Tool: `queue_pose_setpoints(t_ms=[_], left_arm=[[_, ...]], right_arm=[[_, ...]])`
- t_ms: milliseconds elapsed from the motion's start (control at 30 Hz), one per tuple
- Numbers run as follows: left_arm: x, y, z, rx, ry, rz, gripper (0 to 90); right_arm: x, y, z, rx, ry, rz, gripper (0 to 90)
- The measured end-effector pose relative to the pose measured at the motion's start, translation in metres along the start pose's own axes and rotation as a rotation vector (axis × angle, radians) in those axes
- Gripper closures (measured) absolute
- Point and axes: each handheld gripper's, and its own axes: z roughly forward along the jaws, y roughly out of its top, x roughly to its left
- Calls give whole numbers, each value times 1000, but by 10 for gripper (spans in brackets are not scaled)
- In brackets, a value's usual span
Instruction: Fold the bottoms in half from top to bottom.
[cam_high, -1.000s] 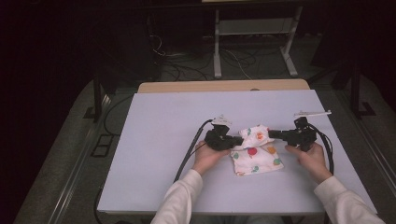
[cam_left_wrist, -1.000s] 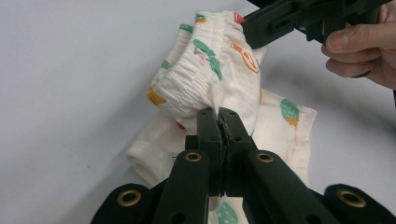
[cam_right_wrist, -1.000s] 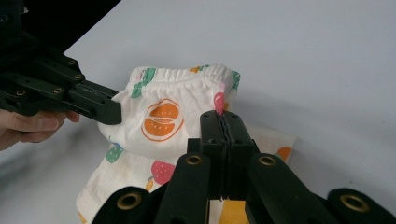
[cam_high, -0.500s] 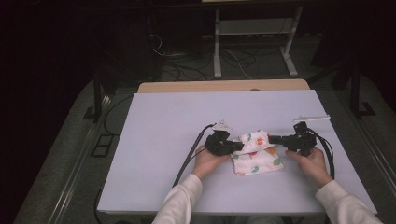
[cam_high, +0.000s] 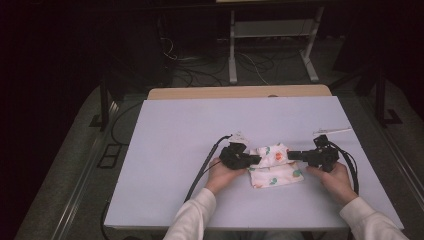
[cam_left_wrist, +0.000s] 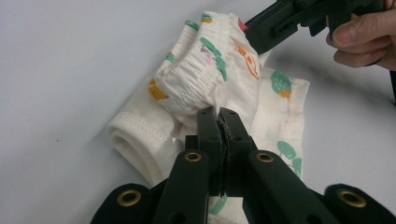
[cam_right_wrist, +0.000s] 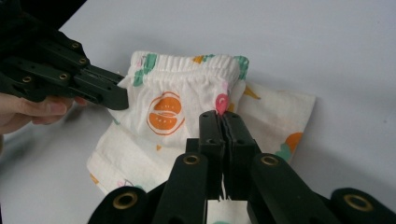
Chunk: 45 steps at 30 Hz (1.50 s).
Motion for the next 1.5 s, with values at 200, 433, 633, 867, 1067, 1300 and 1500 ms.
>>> queue_pose_setpoints(t_ms=[200, 433, 633, 867, 1067, 1300, 1500], left_arm=[[-2, 0, 1, -2, -7, 26, 884], [-2, 0, 0, -7, -6, 36, 884], [-4, 0, 0, -7, -4, 45, 883], [-5, 0, 1, -1, -10, 55, 883], [-6, 0, 1, 6, -15, 61, 883], [-6, -1, 3, 13, -22, 62, 881], [-6, -2, 5, 27, -27, 46, 842]], right_arm=[[2, 3, -2, -26, 14, -3, 547], [9, 24, 1, -46, 11, -39, 496], [20, 48, 7, -63, 13, -88, 600], [24, 72, 28, 32, -48, -137, 879], [16, 81, 51, 129, -42, -89, 884], [13, 80, 70, 214, -42, -60, 884], [7, 79, 76, 253, -50, -29, 885]])
